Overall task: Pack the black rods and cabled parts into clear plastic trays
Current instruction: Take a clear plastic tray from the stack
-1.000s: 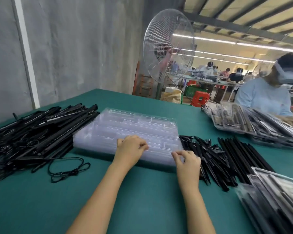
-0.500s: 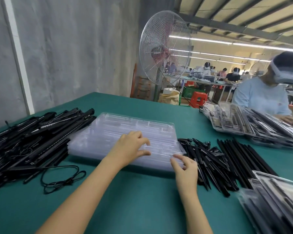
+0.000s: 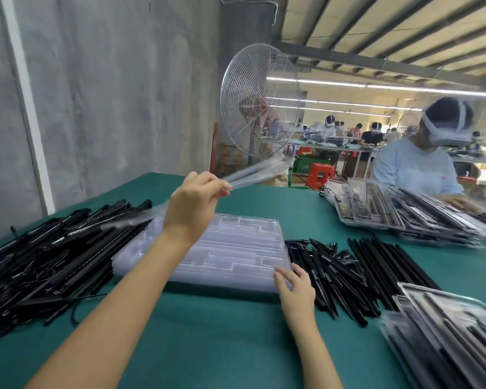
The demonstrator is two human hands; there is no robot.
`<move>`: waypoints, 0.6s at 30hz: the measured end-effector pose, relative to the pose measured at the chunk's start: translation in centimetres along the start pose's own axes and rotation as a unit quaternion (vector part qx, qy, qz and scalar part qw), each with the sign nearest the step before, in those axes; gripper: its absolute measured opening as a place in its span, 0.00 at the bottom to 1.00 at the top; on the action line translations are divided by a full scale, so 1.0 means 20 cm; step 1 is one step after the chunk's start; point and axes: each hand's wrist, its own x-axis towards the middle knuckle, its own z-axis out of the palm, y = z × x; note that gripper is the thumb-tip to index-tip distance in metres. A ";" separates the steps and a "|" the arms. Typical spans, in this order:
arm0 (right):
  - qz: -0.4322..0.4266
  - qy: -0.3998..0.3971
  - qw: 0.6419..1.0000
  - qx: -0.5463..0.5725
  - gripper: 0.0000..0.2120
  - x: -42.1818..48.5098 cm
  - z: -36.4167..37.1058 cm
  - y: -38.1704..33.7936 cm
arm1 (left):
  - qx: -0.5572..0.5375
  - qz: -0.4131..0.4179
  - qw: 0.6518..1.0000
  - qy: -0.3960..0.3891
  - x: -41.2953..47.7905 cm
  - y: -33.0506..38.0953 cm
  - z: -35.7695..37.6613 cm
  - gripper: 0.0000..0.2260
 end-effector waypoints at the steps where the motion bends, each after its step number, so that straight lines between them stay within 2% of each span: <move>1: 0.000 -0.003 1.000 0.004 0.12 0.00 -0.01 0.00 | -0.005 0.034 0.999 0.014 -0.03 0.04 -0.06 0.04; 6: 0.025 0.012 0.997 0.072 0.08 0.00 -0.13 -0.02 | 0.019 0.157 0.984 -0.086 -0.41 0.18 -0.31 0.09; 8: 0.057 0.022 0.992 0.112 0.09 0.00 -0.24 -0.03 | 0.047 0.194 0.972 -0.127 -0.59 0.18 -0.37 0.10; 12: 0.125 0.049 0.957 0.258 0.08 -0.03 -0.44 -0.07 | 0.051 0.198 0.962 -0.181 -0.84 0.14 -0.40 0.18; 13: 0.131 0.053 0.954 0.263 0.08 -0.04 -0.48 -0.08 | 0.039 0.197 0.959 -0.198 -0.88 0.14 -0.41 0.20; 16: 0.140 0.032 0.968 0.204 0.06 -0.07 -0.56 -0.13 | 0.001 0.211 0.943 -0.257 -0.98 0.19 -0.38 0.15; 18: 0.148 -0.005 0.978 0.148 0.05 -0.07 -0.55 -0.17 | -0.022 0.209 0.932 -0.294 -1.02 0.24 -0.33 0.21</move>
